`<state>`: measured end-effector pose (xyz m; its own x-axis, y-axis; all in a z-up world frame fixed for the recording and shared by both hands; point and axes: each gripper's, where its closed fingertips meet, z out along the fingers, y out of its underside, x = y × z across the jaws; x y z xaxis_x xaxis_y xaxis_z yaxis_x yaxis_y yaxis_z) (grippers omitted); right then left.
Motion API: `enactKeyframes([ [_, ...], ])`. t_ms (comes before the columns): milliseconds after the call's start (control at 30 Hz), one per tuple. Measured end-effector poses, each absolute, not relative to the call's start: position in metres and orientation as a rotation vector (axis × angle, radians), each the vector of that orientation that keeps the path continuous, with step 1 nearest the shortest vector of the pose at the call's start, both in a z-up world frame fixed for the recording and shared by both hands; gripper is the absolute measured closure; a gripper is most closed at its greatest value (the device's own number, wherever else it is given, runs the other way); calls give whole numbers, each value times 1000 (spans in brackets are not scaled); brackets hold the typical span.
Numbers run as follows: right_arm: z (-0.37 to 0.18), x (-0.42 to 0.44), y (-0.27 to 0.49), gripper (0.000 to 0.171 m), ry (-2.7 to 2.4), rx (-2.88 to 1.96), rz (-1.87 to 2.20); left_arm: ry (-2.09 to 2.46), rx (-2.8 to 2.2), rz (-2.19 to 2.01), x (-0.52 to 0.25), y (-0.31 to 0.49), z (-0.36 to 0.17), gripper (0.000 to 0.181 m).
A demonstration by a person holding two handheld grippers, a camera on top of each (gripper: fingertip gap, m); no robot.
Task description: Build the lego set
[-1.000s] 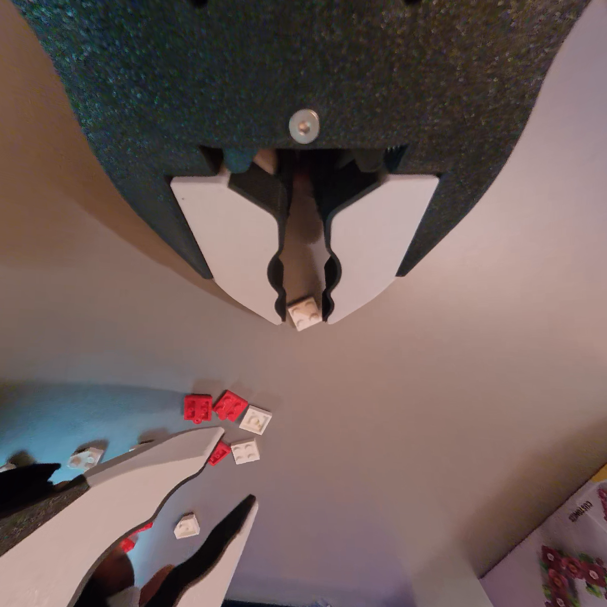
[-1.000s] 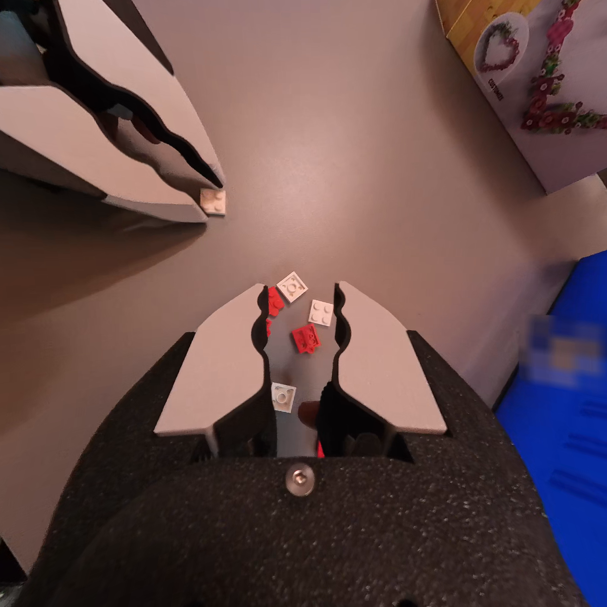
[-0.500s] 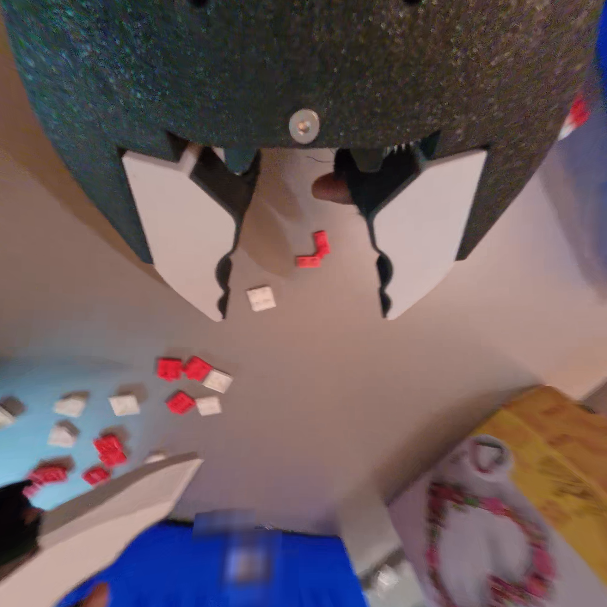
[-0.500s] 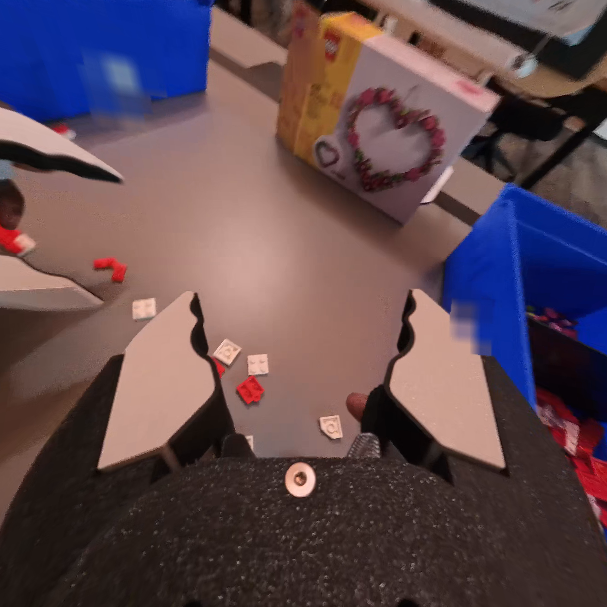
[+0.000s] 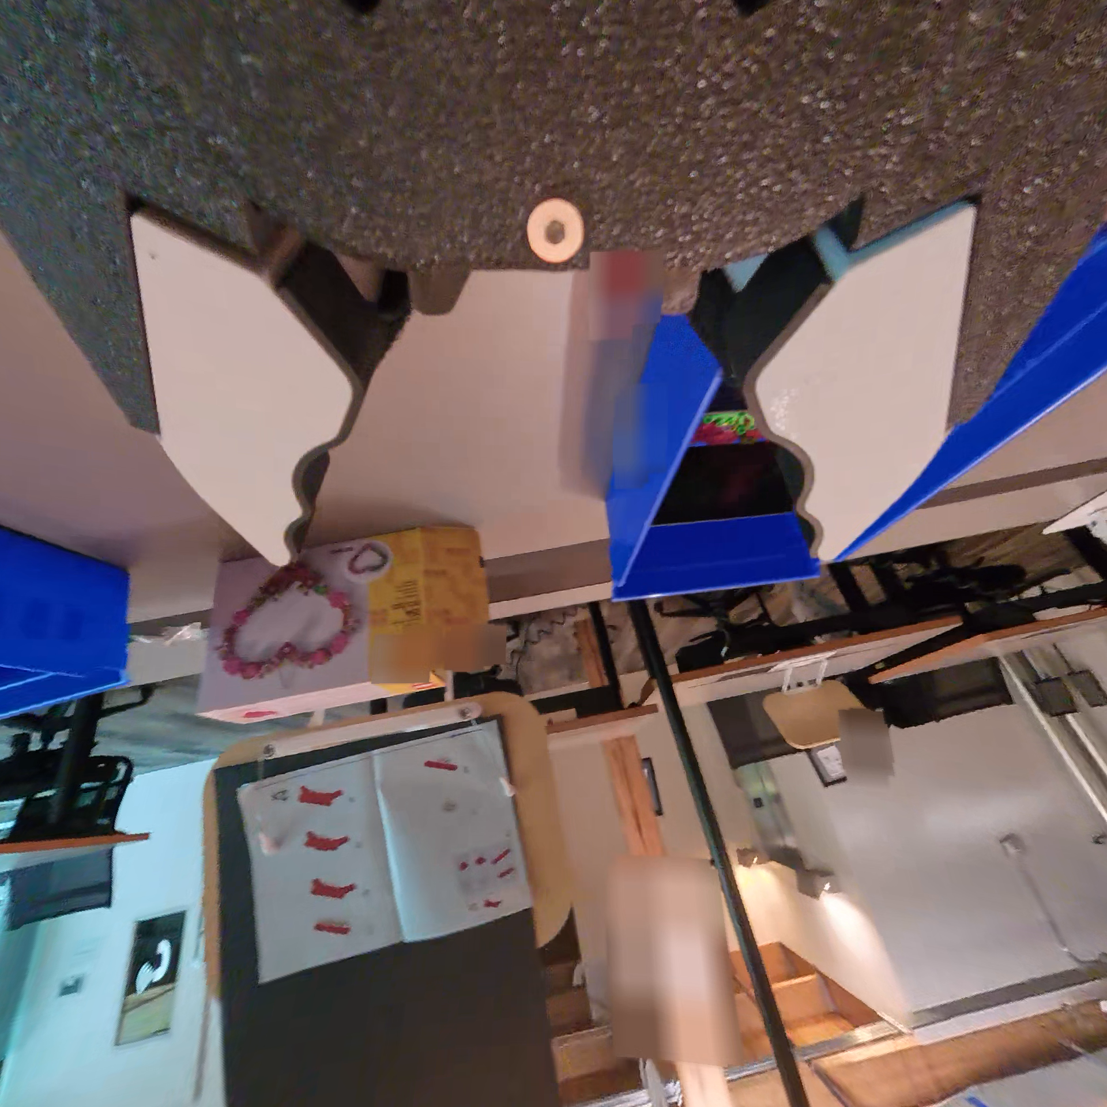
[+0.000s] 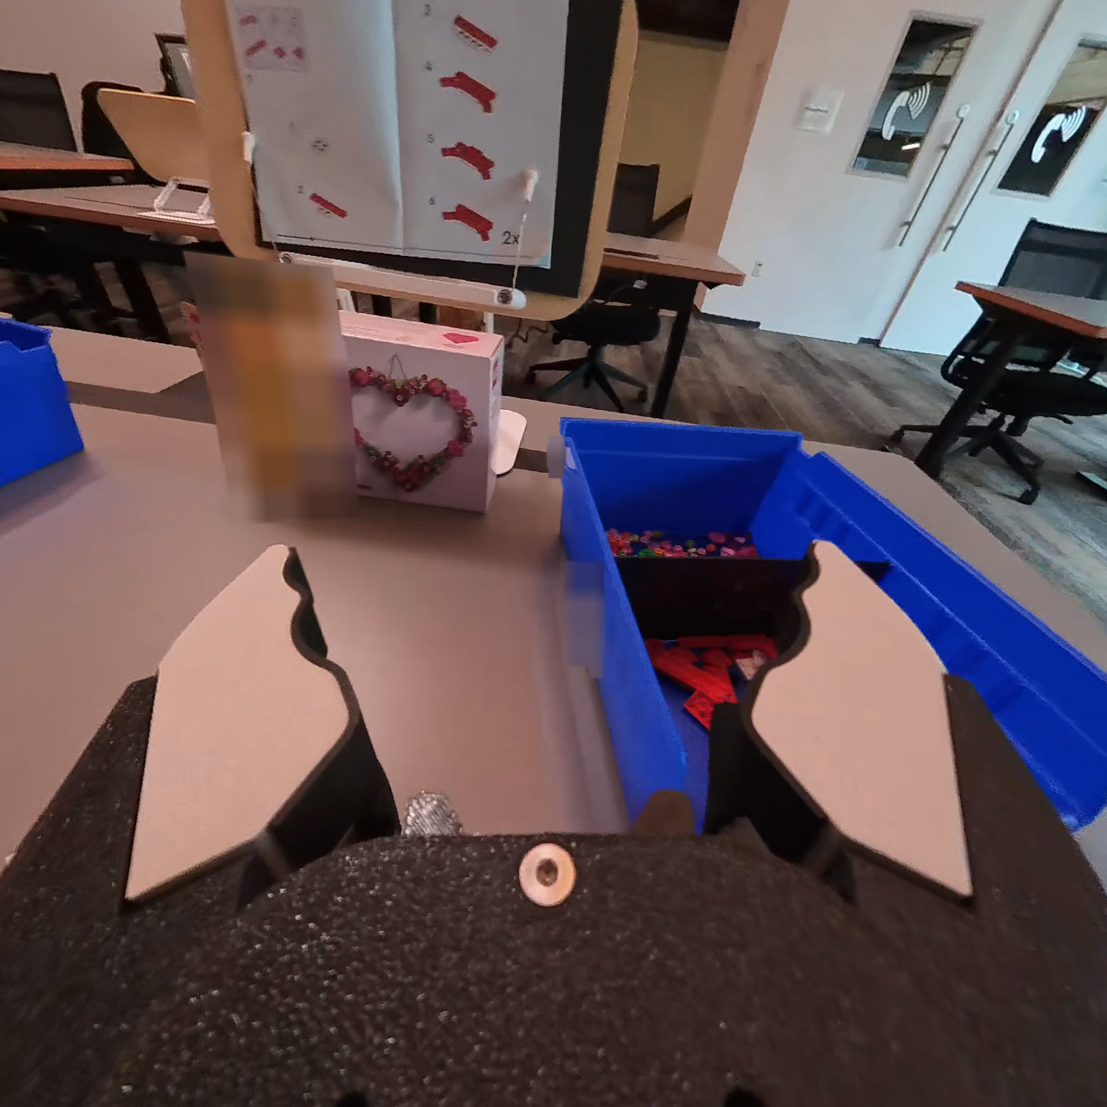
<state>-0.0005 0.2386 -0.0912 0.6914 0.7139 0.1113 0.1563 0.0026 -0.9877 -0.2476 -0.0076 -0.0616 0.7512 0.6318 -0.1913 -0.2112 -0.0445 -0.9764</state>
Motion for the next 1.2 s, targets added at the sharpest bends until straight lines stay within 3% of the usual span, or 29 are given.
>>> enactKeyframes([
  [267, -85, 16, 254, 25, -702, -1536, 408, -544, -1430, 649, -280, -31, -64, 36],
  [1200, -101, 3, 246, 26, -790, -1566, 381, -426, -1509, 680, -246, 7, -90, 36],
])
